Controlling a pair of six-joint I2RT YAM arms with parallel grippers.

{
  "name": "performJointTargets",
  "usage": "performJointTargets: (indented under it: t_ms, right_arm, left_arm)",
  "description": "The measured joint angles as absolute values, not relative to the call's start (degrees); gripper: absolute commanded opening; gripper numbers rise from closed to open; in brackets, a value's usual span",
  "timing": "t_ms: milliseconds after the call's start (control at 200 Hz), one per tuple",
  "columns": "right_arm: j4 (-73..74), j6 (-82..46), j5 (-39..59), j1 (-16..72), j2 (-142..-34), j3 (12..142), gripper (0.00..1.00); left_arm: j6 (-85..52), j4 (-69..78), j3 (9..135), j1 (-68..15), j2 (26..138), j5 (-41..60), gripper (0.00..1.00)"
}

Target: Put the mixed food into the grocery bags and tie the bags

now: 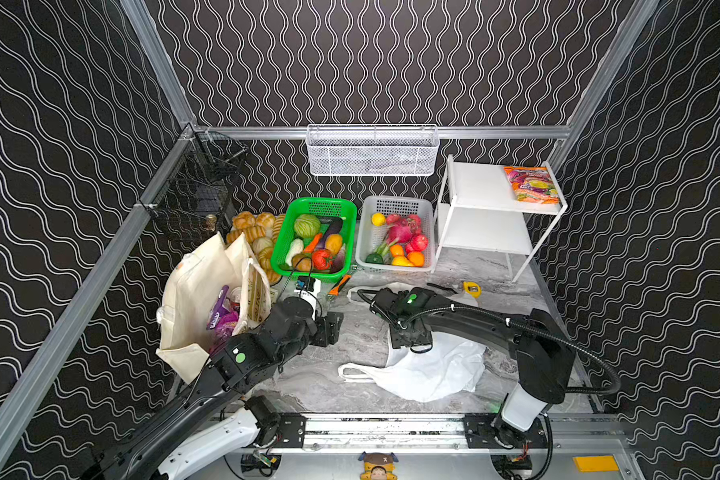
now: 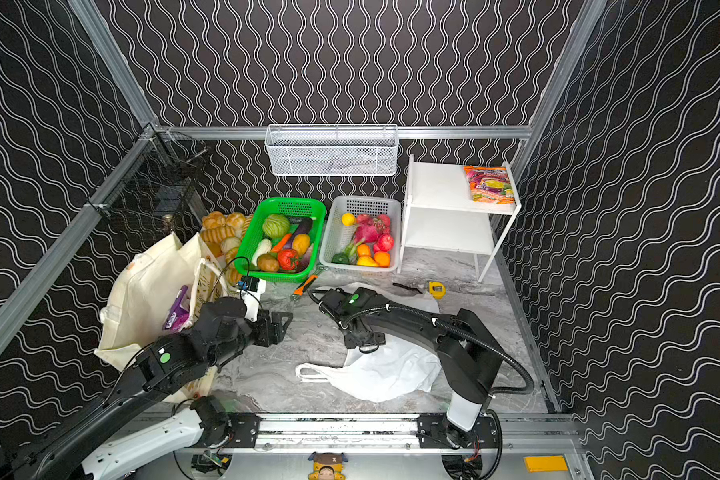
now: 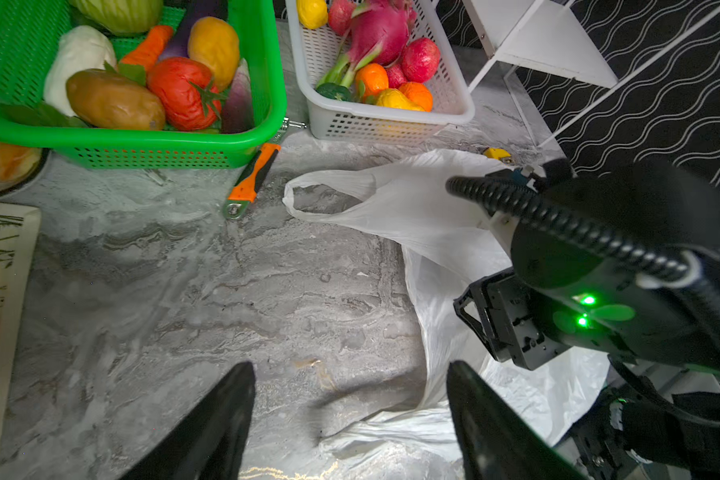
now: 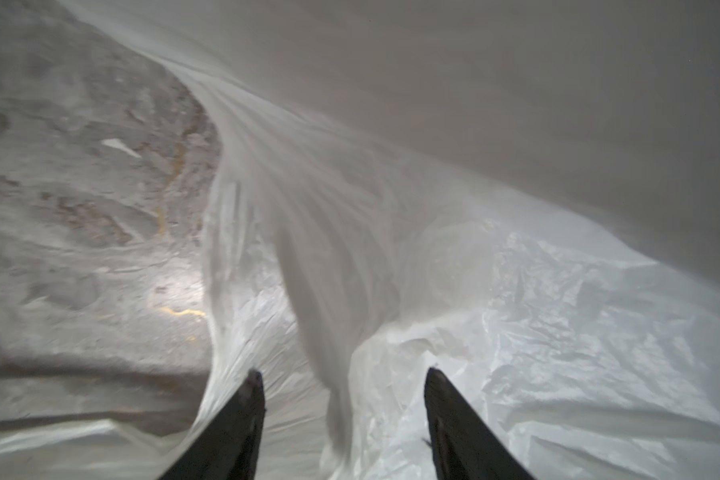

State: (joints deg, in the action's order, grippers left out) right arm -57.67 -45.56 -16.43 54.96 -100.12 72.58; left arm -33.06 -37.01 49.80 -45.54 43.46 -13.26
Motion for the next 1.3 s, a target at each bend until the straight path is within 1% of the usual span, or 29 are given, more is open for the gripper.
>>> performJointTargets:
  t_ms: [55, 110, 150, 215, 295, 365, 420, 541, 616, 746, 881, 1016, 1086, 1302]
  right_arm:
    - [-56.99, -46.11, -17.10, 55.05, -100.97, 71.64, 0.47]
    - [-56.23, -46.74, -17.91, 55.09, -101.86, 71.26, 0.27]
    - [-55.94, -47.37, -18.90, 55.13, -102.35, 71.26, 0.18]
    - [-55.92, -48.27, -20.45, 55.29, -101.82, 71.37, 0.07]
    - [-55.68, -49.34, -21.78, 55.42, -98.02, 71.18, 0.00]
    - [-53.95, -49.43, -21.43, 54.33, -90.83, 69.41, 0.00]
    - [-52.40, -48.58, -19.40, 51.42, -84.55, 67.44, 0.00]
    - [-51.03, -45.71, -14.04, 45.50, -75.88, 65.28, 0.00]
    - [-50.83, -43.33, -10.50, 42.96, -72.34, 65.28, 0.00]
    - [-49.74, -38.70, -3.05, 36.05, -67.46, 64.23, 0.00]
    - [-48.42, -34.94, 5.63, 28.82, -64.25, 63.05, 0.00]
    - [-47.68, -31.42, 12.45, 26.94, -64.31, 64.03, 0.00]
    - [-47.51, -29.89, 13.89, 26.57, -64.36, 64.90, 0.00]
    - [-45.65, -23.46, 14.09, 25.82, -60.75, 64.86, 0.00]
  left_arm:
    - [-33.08, -37.17, 49.80, -45.54, 43.09, -13.69, 0.77]
    - [-33.08, -37.17, 49.80, -45.54, 43.00, -14.04, 0.77]
    - [-33.08, -37.21, 49.80, -45.54, 43.20, -14.24, 0.77]
    - [-33.08, -37.60, 50.04, -45.50, 43.92, -14.44, 0.78]
    - [-33.06, -38.87, 51.55, -45.47, 45.08, -14.98, 0.78]
    - [-32.84, -39.70, 53.71, -45.43, 46.15, -15.81, 0.80]
    - [-32.53, -40.36, 55.88, -45.30, 47.42, -16.29, 0.82]
    - [-30.89, -41.85, 62.11, -43.20, 52.90, -17.04, 0.84]
    - [-29.36, -42.54, 66.41, -39.83, 58.00, -15.62, 0.85]
    - [-27.20, -43.16, 72.51, -31.24, 67.40, -9.06, 0.86]
    - [-25.87, -42.89, 75.35, -24.88, 74.87, -2.52, 0.84]
    - [-25.04, -42.54, 78.41, -21.56, 82.78, 0.64, 0.82]
    - [-23.97, -41.91, 80.58, -20.75, 87.13, 0.64, 0.81]
    - [-22.13, -41.25, 88.71, -19.25, 99.88, 0.89, 0.78]
